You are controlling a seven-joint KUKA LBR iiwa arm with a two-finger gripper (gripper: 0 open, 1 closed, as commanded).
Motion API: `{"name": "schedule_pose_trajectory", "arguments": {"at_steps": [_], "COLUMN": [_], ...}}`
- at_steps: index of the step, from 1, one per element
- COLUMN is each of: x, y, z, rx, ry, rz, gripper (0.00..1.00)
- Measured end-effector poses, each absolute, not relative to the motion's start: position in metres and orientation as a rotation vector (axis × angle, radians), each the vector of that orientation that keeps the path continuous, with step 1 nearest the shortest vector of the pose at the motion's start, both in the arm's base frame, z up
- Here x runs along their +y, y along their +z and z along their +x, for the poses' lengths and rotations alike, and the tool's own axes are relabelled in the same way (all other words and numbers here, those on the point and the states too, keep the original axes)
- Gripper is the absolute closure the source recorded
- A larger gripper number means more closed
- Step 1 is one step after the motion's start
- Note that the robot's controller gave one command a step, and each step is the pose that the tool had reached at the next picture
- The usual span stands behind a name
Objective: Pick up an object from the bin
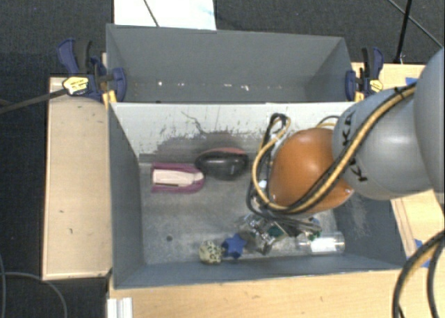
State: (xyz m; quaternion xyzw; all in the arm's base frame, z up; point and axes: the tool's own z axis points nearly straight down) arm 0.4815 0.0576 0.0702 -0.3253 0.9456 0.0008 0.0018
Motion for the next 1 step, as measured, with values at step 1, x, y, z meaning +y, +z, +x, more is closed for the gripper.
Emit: {"name": "schedule_pose_trajectory", "arguments": {"at_steps": [1], "x": [0.0740], "y": [0.2435], "z": [0.4888], "rx": [2.966], "ry": [-0.002], "rz": [-0.998], "gripper": [1.00]}}
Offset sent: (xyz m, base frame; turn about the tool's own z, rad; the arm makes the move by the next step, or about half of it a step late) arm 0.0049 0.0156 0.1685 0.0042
